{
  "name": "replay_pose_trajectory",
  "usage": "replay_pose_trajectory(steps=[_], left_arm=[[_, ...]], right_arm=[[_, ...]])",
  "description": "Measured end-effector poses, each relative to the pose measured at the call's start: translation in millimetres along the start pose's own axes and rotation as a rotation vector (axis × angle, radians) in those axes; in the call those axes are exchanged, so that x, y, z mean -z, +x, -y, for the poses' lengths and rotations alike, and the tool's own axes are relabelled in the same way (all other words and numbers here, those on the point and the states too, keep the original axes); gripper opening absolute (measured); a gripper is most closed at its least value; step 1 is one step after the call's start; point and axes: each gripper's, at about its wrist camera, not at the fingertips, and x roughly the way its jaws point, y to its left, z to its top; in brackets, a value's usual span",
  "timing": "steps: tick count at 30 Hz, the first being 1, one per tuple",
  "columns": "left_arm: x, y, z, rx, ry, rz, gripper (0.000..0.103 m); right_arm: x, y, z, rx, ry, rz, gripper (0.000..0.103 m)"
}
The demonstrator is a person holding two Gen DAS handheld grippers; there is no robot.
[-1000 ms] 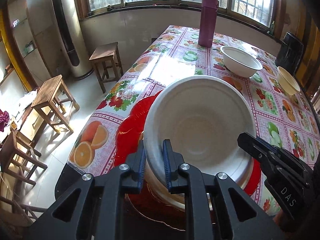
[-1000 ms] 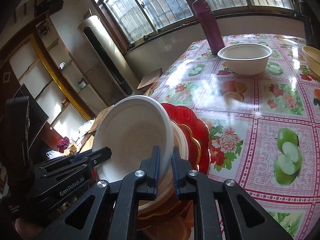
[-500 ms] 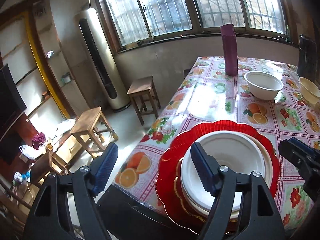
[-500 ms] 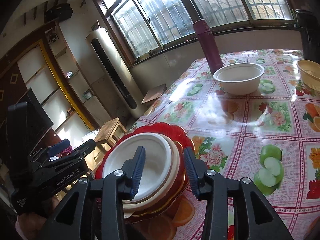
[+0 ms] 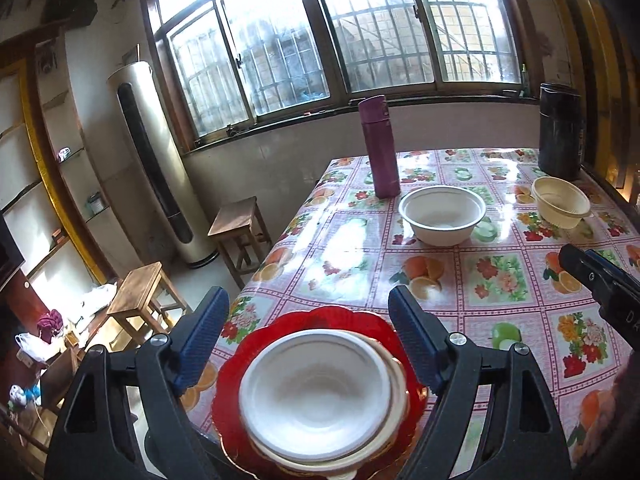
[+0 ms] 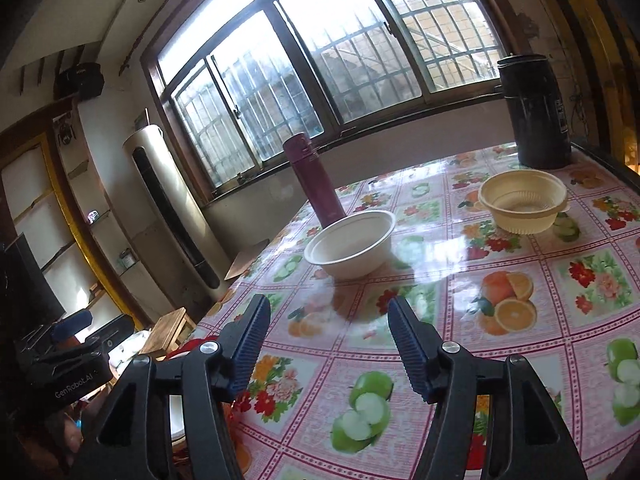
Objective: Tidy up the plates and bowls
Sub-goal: 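Open both grippers and release the white bowl on the stack, then move both grippers toward the large white bowl beside the pink thermos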
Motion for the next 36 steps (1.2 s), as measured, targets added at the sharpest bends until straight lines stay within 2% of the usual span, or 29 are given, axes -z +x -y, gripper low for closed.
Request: replay_pose_trajectory(steps=[9, 20, 26, 34, 36], left_arm=[[-28.7, -4.1, 53.8, 0.087, 0.052, 0.029, 0.083], [-47.7, 13.9, 98.1, 0.123, 0.089, 0.006, 0.083], [-53.2, 34.2, 109.6, 0.131, 0.086, -0.024, 0.083], [-54.4, 63.9, 118.6, 0.141, 0.06, -0.08, 0.083], [-53.9, 70.7, 118.5, 0.146, 0.047, -0.096, 0.083]], right_arm=[[-30.0, -17.8, 53.0, 0.073, 0.032, 0.059, 0.069], [-49.5, -5.5, 81.0, 0.093, 0.056, 0.07, 0.069], [-57.4, 14.6, 81.6, 0.081, 0.058, 0.055, 0.069], [-49.5, 42.7, 92.1, 0.073, 0.08, -0.01, 0.08], [-46.2, 48.3, 99.8, 0.072, 0.109, -0.034, 0.081]])
